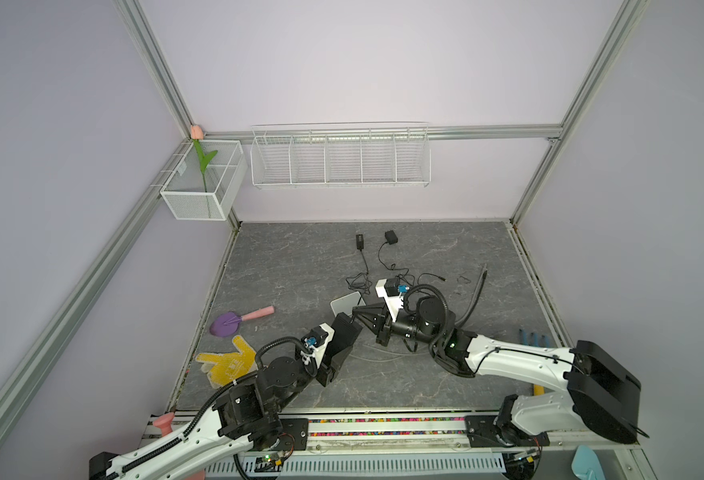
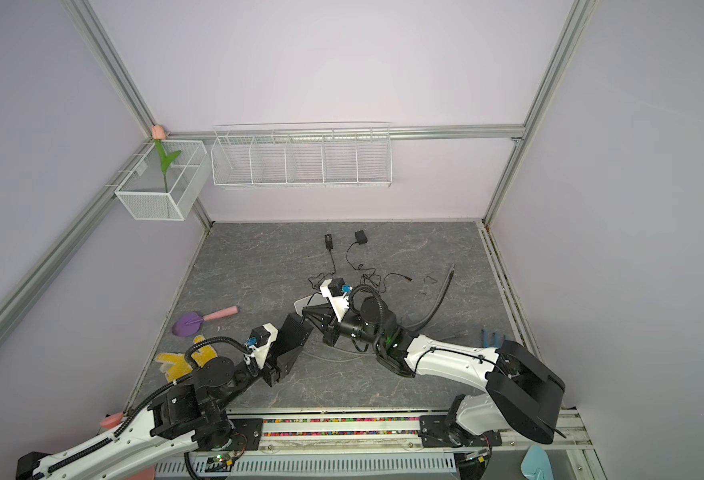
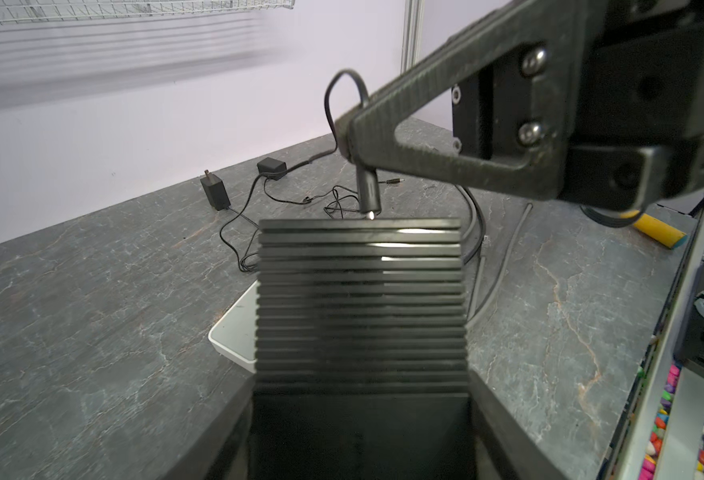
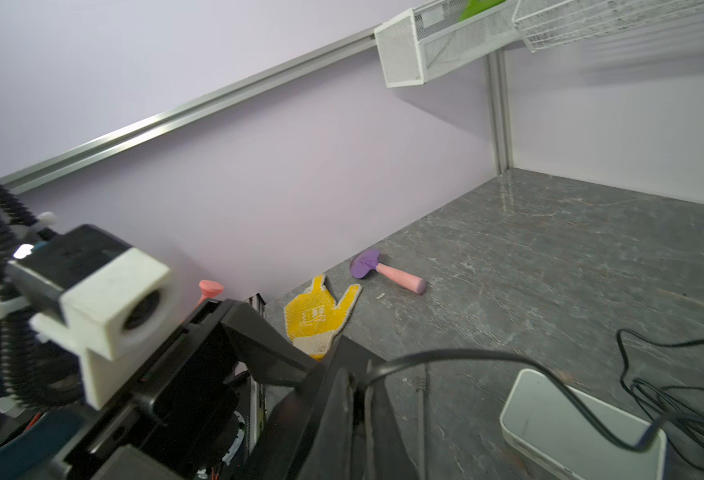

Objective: Insert the plug into the switch port

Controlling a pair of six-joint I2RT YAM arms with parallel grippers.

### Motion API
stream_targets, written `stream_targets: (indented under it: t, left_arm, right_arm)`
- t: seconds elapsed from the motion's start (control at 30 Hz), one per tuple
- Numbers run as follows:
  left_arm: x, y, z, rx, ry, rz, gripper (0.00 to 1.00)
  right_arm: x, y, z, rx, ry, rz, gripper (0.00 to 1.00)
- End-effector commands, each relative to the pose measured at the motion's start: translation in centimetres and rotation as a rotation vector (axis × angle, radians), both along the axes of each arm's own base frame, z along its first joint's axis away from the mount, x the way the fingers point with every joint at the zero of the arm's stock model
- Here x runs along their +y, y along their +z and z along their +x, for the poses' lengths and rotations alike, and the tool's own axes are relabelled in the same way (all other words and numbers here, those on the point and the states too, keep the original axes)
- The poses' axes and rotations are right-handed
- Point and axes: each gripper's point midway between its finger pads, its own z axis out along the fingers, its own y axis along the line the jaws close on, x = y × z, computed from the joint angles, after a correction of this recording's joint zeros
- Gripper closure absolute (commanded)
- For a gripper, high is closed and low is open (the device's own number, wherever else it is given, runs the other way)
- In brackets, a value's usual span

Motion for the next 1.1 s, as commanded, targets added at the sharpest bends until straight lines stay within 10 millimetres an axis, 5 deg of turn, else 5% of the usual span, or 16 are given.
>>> stream_targets:
  t: [0.0, 0.23, 0.63, 0.73, 1.07]
  left_arm:
    - [2.5, 19.6, -2.5, -0.342, -0.059, -0.567, 1.00]
    - [1.8, 18.9, -2.3, -0.323, -0.066, -0.549, 1.00]
    - [1.5, 15.1, -1.1, -0.185, -0.012, -0.430, 1.00]
    - [1.1, 14.0, -0.6, -0.141, 0.003, -0.387, 1.00]
    - [-0.1, 12.1, -0.3, -0.080, -0.008, -0.341, 0.77]
  right_arm:
    - [-2.6, -14.1, -4.8, 0.279, 0.114, -0.406, 0.93]
    - [-1.5, -12.1, -6.0, 0.252, 0.215, -0.317, 0.93]
    - [-2.0, -11.1, -3.6, 0.186, 0.117, -0.356, 0.93]
    - [-1.4, -9.7, -3.8, 0.177, 0.142, -0.336, 0.93]
    - [-1.3, -2.7, -3.3, 0.050, 0.142, -0.293, 0.93]
